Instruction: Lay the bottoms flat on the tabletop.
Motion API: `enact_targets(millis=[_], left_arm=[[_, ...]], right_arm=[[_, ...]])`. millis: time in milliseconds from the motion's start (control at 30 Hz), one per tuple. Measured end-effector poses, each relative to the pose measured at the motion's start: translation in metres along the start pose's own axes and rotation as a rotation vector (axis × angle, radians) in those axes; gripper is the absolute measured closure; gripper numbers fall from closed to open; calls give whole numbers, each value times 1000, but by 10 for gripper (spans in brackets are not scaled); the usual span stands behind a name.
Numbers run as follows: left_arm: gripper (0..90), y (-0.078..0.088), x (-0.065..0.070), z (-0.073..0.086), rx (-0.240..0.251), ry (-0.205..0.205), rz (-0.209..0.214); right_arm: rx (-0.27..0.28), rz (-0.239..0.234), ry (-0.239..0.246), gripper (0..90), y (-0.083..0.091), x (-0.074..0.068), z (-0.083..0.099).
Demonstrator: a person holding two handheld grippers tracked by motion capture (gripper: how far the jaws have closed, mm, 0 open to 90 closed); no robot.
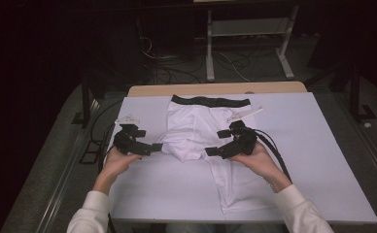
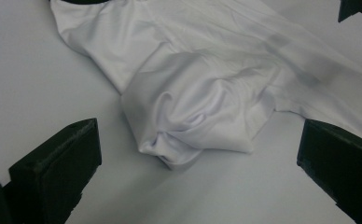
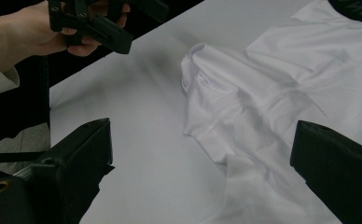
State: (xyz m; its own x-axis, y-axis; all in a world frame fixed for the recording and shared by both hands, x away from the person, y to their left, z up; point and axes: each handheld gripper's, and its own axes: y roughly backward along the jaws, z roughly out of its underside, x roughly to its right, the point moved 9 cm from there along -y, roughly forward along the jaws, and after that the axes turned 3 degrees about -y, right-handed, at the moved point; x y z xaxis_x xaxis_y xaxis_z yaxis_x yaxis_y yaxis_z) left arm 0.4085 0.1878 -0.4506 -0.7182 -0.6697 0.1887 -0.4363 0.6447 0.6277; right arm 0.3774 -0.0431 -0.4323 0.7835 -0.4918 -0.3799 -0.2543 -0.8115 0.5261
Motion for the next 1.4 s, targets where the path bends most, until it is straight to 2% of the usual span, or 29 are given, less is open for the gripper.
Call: enact_targets(millis=[200,267,367,600,733,833,1000,1100,1233,1300,1333,1400], left_arm=[[0,-17,-9,3,-20,16,2],[0,-23,-9,7,-47,23,23],[0,-31,-13,13,-73,39,28],[0,-40,-20,14,-42,73,27],[9,-42,-22,17,-4,101,39],[46,-43,-24,23,-13,98,29],[177,-46,-26,30,-37,79,30],[305,-52,-22,32,-56,54,34],[515,-57,-19,33,-75,37,42],[629,-58,-20,33,-81,46,40],[687,-58,-19,33,-78,55,54],[754,-57,-18,33,-76,63,67]], right_arm=[[-3,-17,3,75,-29,0,-6],[-12,-20,-2,78,-37,0,-6],[-20,-25,0,88,-52,-1,-7],[-28,-18,-3,107,-77,-2,-8],[-36,-3,-4,149,-89,-1,-6],[-42,17,-10,214,-97,1,-4],[-44,37,-14,332,-113,2,0],[-65,64,-6,375,-124,1,3],[-87,127,17,398,-137,4,5],[-98,160,29,421,-142,7,7],[-105,183,38,446,-145,9,8],[-103,224,70,465,-147,10,9]])
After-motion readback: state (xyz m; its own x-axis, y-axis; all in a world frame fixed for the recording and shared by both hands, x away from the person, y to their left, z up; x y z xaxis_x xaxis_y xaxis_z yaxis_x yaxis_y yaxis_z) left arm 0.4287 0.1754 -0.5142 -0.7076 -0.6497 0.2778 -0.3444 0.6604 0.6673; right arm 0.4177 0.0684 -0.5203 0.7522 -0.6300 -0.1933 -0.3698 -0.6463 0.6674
